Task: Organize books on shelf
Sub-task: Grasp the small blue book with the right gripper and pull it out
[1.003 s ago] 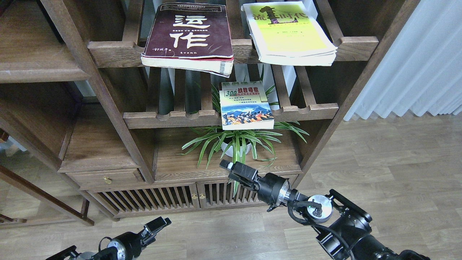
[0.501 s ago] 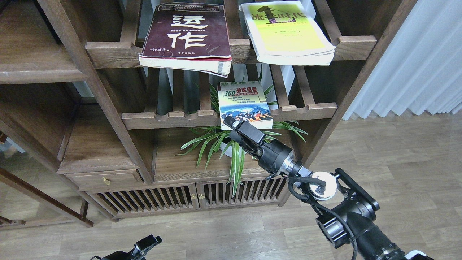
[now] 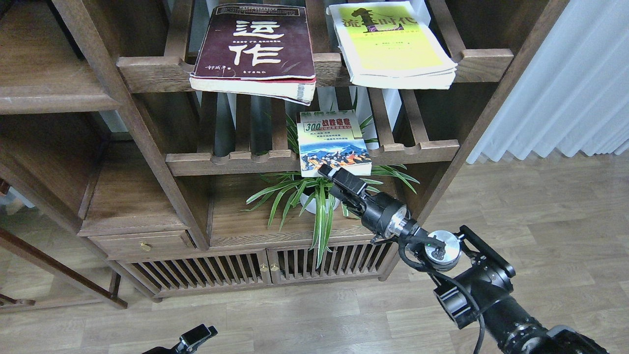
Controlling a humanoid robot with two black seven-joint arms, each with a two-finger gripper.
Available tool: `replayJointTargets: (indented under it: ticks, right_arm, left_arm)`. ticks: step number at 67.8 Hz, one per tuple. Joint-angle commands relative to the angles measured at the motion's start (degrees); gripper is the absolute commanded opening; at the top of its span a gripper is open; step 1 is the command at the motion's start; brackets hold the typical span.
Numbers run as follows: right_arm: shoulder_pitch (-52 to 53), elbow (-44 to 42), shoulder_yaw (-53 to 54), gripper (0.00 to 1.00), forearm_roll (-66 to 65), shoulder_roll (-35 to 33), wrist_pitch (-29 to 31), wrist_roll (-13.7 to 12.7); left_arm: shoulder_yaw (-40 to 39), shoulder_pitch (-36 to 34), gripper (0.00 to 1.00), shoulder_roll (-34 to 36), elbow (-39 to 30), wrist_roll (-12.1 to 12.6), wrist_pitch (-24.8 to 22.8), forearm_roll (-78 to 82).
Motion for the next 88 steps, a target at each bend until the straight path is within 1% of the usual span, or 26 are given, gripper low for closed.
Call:
replayJointTargets:
  ticks: [1,16,35,40,46,60,69,75,78,79,84,85,87,88]
  right_arm:
    - [1.07,-1.72,0.72,1.00,-0.01,-0.01,-0.85,0.99]
    - [1.78,-1.98,0.99,1.00,-0.01,-0.01,-3.92,3.28]
    - [3.45,-1.90,0.11,1.00,-2.47,-0.01,-5.07,3.28]
    - [3.45,-1.90,0.37,0.97,-2.47,-0.01,-5.07,3.37]
    - [3.54,-1.90,0.81,0.88,-2.47,-0.01,-5.07,3.46]
    - [3.89,-1.90,0.55,0.74,-2.47,-0.01,-5.60,3.37]
    - [3.71,-1.28,0.46,0.60,-2.47,-0.01,-4.98,2.93]
    - [3.45,0.21,0.72,0.45,-2.38,-0.01,-4.19,2.58]
    - [3.36,0.74,0.81,0.41,-2.38,-0.01,-3.66,2.49]
    - [3.10,1.09,0.81,0.33,-2.38,-0.01,-2.18,2.23]
    - [2.83,1.18,0.81,0.20,-2.29,-0.01,0.73,1.70]
    - [2.83,1.18,0.90,0.15,-2.29,-0.01,2.04,1.44]
    - [2.57,1.18,0.90,0.11,-2.21,-0.01,3.19,1.09]
    - [2.31,1.18,0.90,0.06,-2.12,-0.01,4.41,0.65]
  left_arm:
    - [0.01,0.04,1.00,0.05,0.10,-0.09,0.00,0.01]
    - [0.01,-0.14,1.00,0.05,0.19,-0.09,0.00,-0.08]
    - [0.01,-0.58,1.00,0.05,0.27,-0.09,0.00,0.01]
    - [0.01,-0.58,1.00,0.05,0.27,-0.09,0.00,0.01]
    - [-0.17,-0.49,1.00,0.14,0.36,-0.09,0.00,0.01]
    - [-1.66,0.04,1.00,0.40,0.45,-0.09,0.00,0.01]
    - [-1.93,0.13,1.00,0.66,0.45,-0.09,0.00,0.01]
    - [-1.93,0.13,1.00,0.66,0.45,-0.09,0.00,0.01]
    - [-1.93,0.22,1.00,0.84,0.45,-0.09,0.00,-0.08]
    - [-1.93,0.22,1.00,1.01,0.45,-0.09,0.00,0.01]
    - [-1.93,0.22,1.00,1.02,0.45,-0.09,0.00,-0.08]
    - [-1.93,0.22,1.00,1.02,0.45,-0.09,0.00,0.01]
    - [-2.02,0.22,1.00,1.02,0.45,-0.09,0.00,0.01]
    - [-1.93,0.22,1.00,1.02,0.45,-0.09,0.00,-0.08]
